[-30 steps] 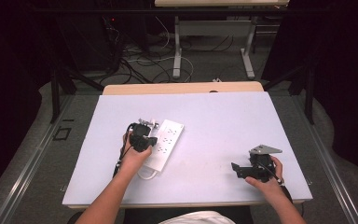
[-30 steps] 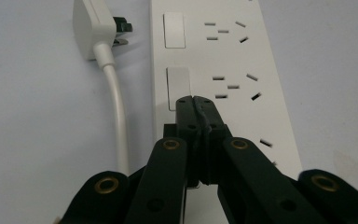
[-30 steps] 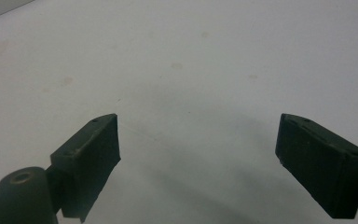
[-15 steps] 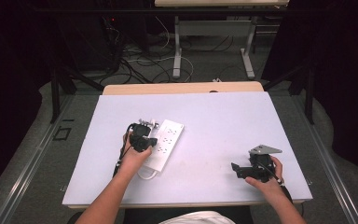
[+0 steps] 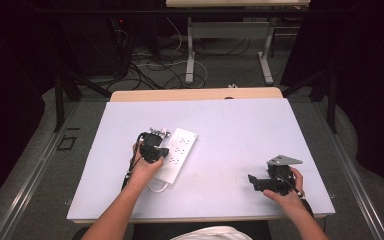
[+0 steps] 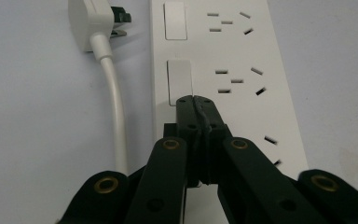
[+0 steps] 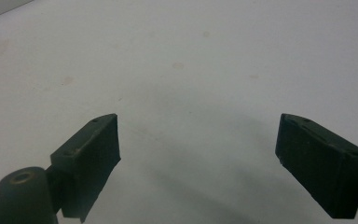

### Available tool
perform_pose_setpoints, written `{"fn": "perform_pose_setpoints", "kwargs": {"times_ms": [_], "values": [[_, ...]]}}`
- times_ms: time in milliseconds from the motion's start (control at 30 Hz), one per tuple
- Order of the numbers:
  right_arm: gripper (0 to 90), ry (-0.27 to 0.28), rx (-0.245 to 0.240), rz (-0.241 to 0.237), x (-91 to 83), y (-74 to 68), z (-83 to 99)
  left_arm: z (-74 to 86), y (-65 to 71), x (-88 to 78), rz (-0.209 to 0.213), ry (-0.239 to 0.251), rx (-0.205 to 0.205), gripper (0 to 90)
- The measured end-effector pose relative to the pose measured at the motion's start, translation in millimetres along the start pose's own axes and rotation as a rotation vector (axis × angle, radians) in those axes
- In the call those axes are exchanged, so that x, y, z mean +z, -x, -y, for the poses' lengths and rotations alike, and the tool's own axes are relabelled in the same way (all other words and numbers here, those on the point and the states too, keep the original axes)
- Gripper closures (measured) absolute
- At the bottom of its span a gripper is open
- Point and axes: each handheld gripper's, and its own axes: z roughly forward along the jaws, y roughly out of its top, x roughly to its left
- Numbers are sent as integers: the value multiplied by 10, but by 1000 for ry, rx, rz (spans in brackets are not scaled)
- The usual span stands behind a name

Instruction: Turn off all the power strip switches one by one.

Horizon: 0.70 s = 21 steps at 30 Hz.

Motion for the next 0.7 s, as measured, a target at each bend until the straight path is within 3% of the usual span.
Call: {"fn": "perform_pose_setpoints", "kwargs": {"times_ms": [333,367,400,567,700], "values": [[132,-1,3,-1,3,3,2,-26,-18,0,15,-15,-14,900],[133,-1,2,-1,3,3,2,-39,-30,-7,19,-31,-1,900],[133,-1,3,-1,2,2,1,-47,-17,-3,14,-33,-17,900],[133,-2,8,1,-2,4,1,-100,-6,-9,4,-42,9,900],[133,-2,7,1,0,4,2,-139,10,-28,-5,-35,6,900]]}}
